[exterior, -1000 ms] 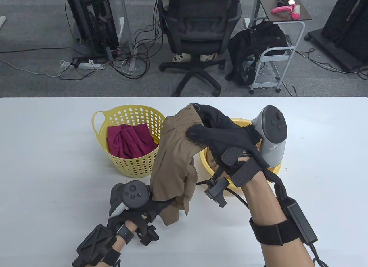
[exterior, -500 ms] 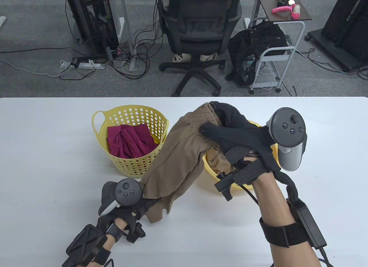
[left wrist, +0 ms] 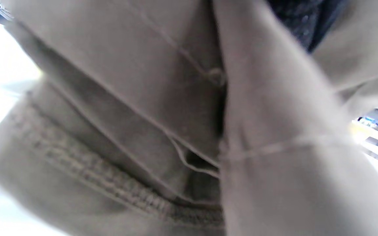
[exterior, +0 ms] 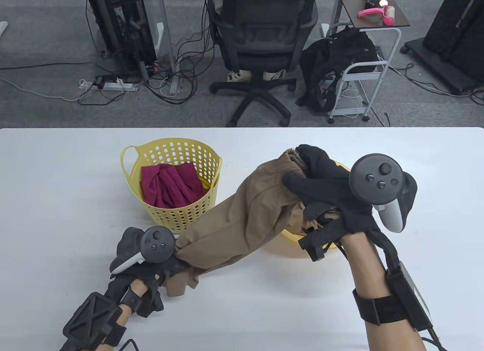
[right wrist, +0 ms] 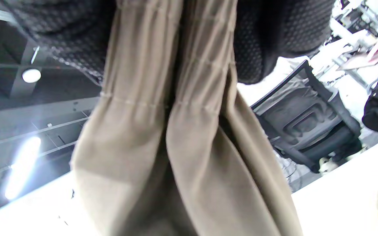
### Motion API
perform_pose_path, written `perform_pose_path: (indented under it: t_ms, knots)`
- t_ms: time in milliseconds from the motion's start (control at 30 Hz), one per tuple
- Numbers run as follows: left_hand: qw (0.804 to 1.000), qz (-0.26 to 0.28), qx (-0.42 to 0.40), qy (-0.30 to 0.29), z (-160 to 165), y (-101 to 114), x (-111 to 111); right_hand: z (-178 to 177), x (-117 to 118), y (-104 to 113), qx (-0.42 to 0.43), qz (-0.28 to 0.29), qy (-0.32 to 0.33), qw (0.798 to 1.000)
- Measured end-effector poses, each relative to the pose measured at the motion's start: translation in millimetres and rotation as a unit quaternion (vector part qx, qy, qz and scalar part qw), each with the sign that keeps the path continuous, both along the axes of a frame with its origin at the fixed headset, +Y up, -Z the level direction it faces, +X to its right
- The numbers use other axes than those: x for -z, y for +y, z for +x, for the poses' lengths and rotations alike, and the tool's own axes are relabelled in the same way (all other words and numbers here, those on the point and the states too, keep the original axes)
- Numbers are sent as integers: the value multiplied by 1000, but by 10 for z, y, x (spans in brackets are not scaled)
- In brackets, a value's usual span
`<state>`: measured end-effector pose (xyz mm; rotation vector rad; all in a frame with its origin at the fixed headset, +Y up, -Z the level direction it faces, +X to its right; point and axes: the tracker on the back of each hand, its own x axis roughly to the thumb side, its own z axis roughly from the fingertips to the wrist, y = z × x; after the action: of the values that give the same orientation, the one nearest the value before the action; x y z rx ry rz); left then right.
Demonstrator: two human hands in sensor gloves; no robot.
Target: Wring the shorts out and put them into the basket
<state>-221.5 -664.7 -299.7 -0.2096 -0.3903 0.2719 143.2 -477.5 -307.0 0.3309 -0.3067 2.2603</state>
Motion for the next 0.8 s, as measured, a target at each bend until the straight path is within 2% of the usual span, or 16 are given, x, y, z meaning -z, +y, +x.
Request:
perform_pose_path:
  t_ms: [167,333,467,667,800]
  knots:
    - [999,20,26,-6,23,208,-42,-101,-10,-131,-93,21,-11,995]
    - [999,42,-2,5,64,402,-85,-278,-35,-302,-167,35,-10,985]
    - [998,38,-48,-3,113,509,-113,-428,-56,-433,-219,46,-6,975]
    - [989,13,-146,-10,174,576,-137,-558,-57,-580,-241,42,2,970]
    - [981,21,-190,-15,244,612,-157,-626,-45,-658,-244,35,7,969]
